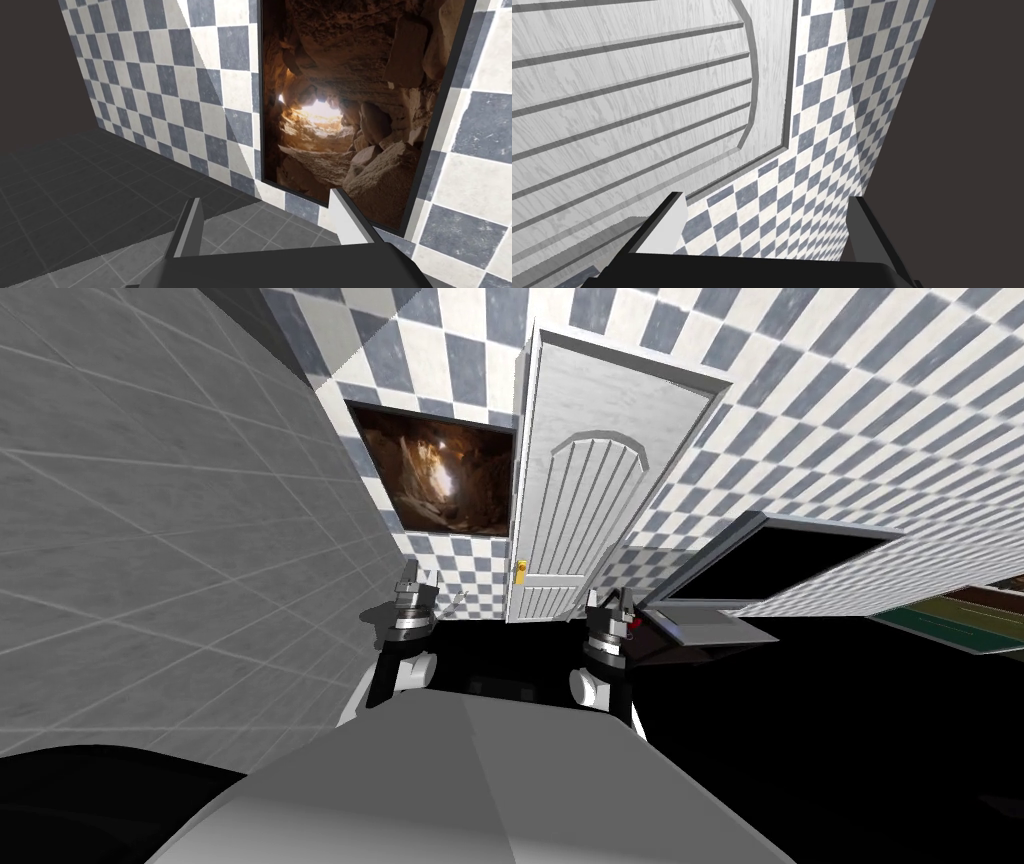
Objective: Pull the door open
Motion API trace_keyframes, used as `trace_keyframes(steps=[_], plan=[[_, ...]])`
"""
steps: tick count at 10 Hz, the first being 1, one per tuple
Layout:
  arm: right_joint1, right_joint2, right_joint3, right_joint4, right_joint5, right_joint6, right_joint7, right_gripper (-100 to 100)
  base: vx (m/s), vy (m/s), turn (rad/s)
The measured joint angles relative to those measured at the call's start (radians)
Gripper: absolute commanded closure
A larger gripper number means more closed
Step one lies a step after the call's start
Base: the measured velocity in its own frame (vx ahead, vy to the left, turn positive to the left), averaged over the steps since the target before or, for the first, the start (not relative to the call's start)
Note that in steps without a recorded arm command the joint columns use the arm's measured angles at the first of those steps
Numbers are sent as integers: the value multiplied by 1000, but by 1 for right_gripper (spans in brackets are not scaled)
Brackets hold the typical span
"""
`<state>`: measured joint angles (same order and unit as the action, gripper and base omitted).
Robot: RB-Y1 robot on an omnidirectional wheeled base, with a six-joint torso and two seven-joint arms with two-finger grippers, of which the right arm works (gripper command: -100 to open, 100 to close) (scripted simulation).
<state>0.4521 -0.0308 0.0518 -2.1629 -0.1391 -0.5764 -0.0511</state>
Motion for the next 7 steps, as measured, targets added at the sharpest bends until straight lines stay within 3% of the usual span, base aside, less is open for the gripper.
trace_keyframes(steps=[7], plan=[[-25,-24,-5,45,-32,4,-30,-100,171,107,42]])
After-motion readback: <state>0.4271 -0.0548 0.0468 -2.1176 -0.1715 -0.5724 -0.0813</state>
